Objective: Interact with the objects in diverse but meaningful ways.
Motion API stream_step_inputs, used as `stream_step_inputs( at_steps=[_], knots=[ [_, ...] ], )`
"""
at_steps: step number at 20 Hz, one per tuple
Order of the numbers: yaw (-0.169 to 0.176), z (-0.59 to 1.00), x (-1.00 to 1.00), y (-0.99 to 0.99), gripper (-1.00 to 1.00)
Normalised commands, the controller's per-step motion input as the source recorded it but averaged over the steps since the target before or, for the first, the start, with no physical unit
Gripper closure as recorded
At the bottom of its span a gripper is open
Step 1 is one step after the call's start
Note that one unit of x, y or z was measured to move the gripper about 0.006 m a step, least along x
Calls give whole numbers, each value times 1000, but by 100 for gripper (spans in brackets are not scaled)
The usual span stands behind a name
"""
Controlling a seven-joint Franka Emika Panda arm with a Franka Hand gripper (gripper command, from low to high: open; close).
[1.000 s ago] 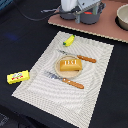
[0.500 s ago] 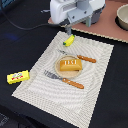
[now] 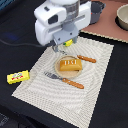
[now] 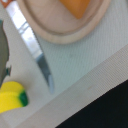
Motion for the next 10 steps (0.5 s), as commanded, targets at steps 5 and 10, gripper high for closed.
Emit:
stream_step_inputs(
  at_steps=[5, 10],
  knots=[
    [137, -37, -484, -471, -100],
    [101, 53, -643, -378, -100]
  ],
)
